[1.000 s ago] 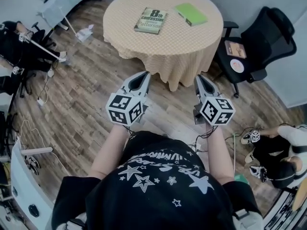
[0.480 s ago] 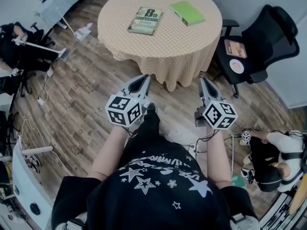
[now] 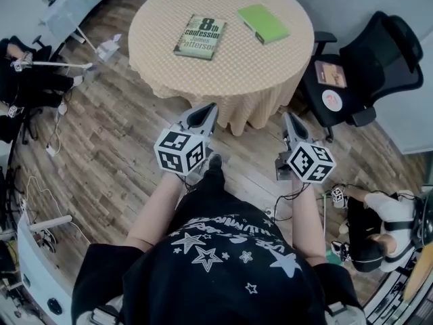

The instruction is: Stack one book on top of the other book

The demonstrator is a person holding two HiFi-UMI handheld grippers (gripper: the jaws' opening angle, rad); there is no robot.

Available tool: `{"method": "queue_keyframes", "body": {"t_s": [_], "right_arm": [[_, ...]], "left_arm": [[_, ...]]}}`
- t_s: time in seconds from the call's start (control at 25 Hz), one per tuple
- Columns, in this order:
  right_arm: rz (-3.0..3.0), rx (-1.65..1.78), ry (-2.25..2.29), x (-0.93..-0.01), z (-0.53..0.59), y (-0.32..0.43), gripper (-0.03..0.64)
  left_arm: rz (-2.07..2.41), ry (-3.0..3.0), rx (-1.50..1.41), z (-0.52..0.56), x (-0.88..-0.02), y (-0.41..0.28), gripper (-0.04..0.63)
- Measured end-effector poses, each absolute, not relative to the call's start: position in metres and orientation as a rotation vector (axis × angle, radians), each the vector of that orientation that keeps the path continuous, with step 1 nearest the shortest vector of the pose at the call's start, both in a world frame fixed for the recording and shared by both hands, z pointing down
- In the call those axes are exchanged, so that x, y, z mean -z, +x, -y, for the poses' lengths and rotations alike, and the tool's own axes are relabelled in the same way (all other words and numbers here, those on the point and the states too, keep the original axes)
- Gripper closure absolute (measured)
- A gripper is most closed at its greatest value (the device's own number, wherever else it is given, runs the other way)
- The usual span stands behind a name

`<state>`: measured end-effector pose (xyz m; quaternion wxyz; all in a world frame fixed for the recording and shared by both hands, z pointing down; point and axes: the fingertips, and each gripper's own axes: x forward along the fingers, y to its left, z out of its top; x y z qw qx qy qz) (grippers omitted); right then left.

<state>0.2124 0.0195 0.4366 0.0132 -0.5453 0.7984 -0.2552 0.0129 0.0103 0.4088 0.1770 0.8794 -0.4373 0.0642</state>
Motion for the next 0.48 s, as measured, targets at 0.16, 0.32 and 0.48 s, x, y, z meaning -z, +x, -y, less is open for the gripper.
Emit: {"method": "queue_keyframes", "body": {"t_s": [0.16,0.32,0.48], "right_arm": [[-2.485,0.785,-1.72,-0.431,0.012,0.207,0.581],[-2.484,0.786,-1.744,-0.428,0.042,0.201,0.581],[-2.467,0.777,-1.797,-0.423,0.075,0.201,0.581]], "left_arm": [[1.21,2.497,-0.188,0.022,-0.41,0.01,0.585],[1.184,2.495,-0.19,0.054,-0.411,0.006,0.586],[1.145,2.519,-0.191,0.091,-0.409,0.004,0.584]]}}
